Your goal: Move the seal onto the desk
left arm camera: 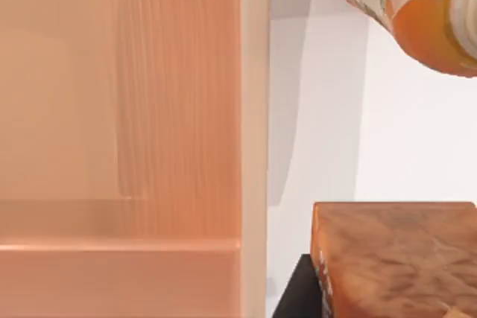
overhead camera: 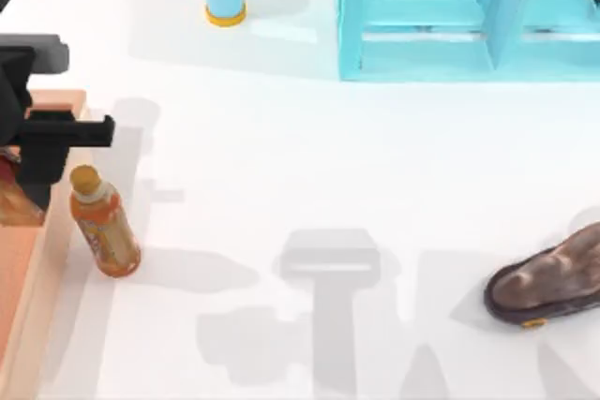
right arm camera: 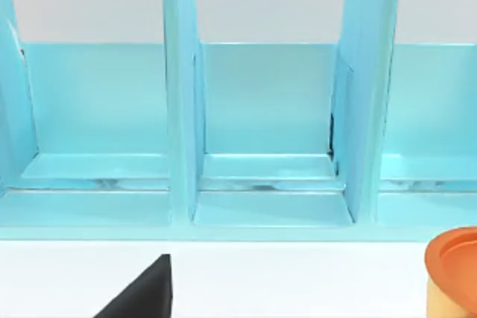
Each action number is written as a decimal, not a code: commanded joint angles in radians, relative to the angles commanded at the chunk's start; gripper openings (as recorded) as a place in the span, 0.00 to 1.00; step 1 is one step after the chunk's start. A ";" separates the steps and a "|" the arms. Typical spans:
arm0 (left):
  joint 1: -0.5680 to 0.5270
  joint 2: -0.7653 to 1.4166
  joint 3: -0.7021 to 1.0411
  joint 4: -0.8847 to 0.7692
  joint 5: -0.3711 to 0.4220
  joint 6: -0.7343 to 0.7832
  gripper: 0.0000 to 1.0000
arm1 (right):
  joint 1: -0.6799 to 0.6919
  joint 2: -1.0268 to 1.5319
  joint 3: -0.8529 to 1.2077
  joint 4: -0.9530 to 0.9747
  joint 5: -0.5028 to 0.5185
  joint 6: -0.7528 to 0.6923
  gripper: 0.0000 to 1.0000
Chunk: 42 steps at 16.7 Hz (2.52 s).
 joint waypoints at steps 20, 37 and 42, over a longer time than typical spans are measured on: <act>-0.579 0.714 0.518 0.199 0.007 -0.577 0.00 | 0.000 0.000 0.000 0.000 0.000 0.000 1.00; -0.578 0.752 0.402 0.354 0.007 -0.576 0.15 | 0.000 0.000 0.000 0.000 0.000 0.000 1.00; -0.578 0.752 0.402 0.354 0.007 -0.576 0.53 | 0.000 0.000 0.000 0.000 0.000 0.000 1.00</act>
